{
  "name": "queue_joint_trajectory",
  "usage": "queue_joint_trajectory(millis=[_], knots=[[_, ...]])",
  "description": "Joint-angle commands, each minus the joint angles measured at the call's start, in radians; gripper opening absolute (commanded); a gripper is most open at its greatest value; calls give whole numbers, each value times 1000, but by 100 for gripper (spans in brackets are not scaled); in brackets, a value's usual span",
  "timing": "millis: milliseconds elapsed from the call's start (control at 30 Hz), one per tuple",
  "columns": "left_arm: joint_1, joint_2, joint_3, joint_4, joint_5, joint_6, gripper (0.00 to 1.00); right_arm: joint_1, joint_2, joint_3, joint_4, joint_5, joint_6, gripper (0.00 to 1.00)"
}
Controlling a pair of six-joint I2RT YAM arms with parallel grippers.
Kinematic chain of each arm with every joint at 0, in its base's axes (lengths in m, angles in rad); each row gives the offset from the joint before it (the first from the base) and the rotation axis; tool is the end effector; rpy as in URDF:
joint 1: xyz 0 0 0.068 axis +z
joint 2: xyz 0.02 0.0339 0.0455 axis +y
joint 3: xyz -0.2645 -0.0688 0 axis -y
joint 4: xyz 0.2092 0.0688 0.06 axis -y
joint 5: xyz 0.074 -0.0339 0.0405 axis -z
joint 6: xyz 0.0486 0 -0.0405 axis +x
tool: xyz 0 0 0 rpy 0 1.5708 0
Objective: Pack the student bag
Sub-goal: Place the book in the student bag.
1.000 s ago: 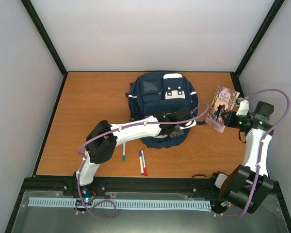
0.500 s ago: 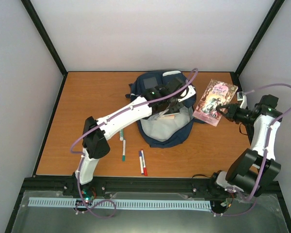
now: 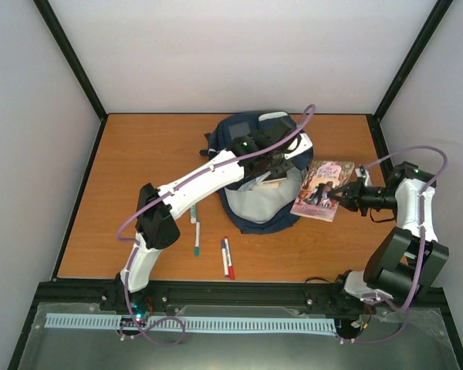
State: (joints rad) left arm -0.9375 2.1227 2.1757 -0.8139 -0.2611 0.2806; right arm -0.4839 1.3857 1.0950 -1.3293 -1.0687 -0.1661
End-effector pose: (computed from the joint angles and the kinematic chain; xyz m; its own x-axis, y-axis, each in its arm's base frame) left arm 0.2776 -0.3569 0.3263 -0.2071 0.7342 -0.6466 0.7550 0.5403 0.3716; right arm 0.1828 -0.0480 0.2737 -0.9153 0.3912 -0.0962 0.1123 0.4772 0.8716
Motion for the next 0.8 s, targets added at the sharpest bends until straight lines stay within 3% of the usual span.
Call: queue_joint_trajectory(millis=[0,200,367,767], knots=[[19,2,68,64,-9,-3,1,57,2,-22,-83,52,70,3],[21,-4,68,57,-11,-8,1,216,-27,-69,-73,83,117,3],[21,-24,63,52,-16,-12,1,347,-24,-99,-21,-2,114,3],[22,-72,70,28,-25,1,1,485,223,71,97,-151,30,3]])
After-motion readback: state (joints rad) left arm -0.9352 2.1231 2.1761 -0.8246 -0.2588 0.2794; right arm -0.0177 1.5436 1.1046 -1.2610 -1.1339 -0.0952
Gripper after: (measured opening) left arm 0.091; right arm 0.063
